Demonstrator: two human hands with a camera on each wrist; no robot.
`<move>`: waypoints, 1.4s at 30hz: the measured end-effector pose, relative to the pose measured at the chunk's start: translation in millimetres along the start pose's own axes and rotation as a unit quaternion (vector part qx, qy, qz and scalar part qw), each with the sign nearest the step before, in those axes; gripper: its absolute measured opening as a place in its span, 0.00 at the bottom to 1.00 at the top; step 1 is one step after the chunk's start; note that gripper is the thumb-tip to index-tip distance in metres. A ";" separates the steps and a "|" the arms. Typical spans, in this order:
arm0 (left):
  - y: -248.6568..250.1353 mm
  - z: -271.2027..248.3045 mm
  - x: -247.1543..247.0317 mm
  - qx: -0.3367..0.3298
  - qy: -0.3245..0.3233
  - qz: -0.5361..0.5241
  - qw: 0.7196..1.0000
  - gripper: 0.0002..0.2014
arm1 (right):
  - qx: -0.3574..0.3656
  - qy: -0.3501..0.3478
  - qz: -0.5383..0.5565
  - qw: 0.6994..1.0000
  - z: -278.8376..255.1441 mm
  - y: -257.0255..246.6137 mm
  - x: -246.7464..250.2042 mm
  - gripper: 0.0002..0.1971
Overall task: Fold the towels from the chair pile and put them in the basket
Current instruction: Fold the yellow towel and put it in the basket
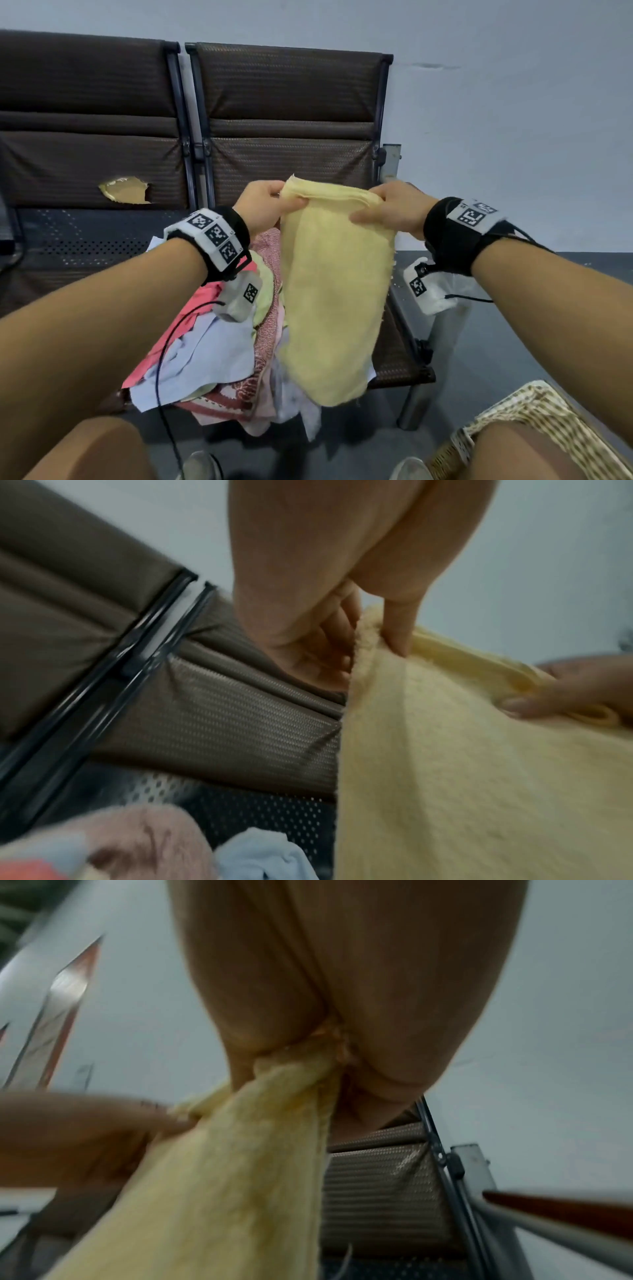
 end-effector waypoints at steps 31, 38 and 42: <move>-198.4 -79.8 -61.1 0.289 -0.311 0.163 0.890 0.05 | -0.179 -0.269 0.006 0.946 -48.4 173.1 -159.4 0.18; -218.1 -3.8 -35.8 0.232 -0.091 0.112 0.962 0.12 | -0.171 -0.040 0.080 0.981 9.0 197.9 -124.4 0.05; -231.2 23.2 -24.1 0.187 0.031 0.153 0.970 0.02 | -0.165 0.057 0.055 0.983 34.1 212.9 -125.5 0.12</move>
Point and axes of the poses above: each hand's wrist, its own z-axis towards the middle knuckle, its own x-axis out of the back of the hand, y = z × x, the point moved 9 cm from there along z, towards the middle knuckle, and after that the axes turned 5 degrees about x, right-handed, at the moved point
